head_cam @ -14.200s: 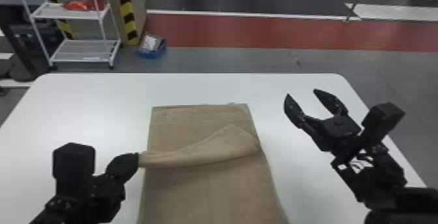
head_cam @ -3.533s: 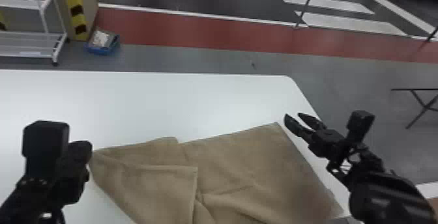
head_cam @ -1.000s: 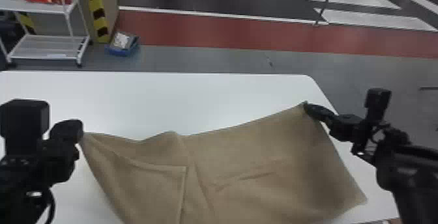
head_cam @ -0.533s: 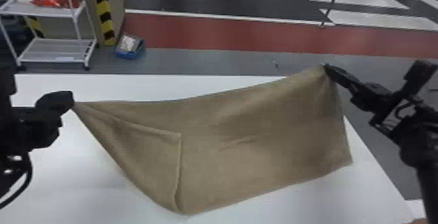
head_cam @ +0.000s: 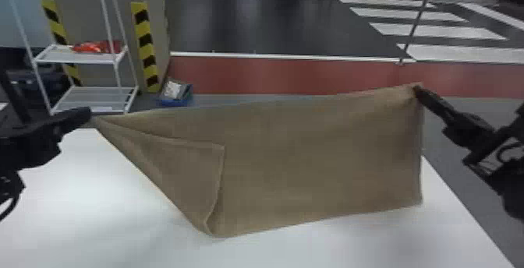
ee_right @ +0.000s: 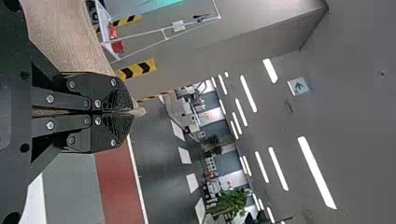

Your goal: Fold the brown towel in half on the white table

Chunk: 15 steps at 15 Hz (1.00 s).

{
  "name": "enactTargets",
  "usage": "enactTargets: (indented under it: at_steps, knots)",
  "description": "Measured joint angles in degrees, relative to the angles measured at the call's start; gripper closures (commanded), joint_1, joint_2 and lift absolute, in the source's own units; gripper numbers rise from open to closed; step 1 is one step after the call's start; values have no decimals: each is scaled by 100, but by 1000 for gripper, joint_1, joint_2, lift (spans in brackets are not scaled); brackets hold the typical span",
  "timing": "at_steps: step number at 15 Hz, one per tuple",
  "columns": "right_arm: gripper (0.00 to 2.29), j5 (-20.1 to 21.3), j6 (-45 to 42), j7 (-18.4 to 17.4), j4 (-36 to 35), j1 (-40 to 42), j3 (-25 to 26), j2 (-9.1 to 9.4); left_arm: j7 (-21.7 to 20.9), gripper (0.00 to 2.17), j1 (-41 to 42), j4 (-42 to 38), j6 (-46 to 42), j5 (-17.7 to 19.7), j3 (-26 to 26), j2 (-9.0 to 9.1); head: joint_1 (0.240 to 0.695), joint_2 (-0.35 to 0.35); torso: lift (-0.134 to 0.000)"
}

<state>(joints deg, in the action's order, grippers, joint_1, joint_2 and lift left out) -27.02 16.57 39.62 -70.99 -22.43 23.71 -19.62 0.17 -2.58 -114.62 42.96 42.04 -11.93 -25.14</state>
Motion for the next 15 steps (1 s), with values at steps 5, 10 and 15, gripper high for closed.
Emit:
enactTargets:
  at_steps: [5,10,15]
  knots:
    - [1116,-325,-8,47,32,-35,260,-106,-151,1379,250,-234,498,478,-435,-94,526,-130,-123]
    - [1116,-148,-460,7,269,-217,-153,-74,-339,1379,-156,433,136,153,-130,-103,523,-101,-123]
    - [1116,-180,-1651,346,1556,-1059,-536,-51,-1063,1379,-1642,2364,-1692,331,727,-179,434,-79,-123]
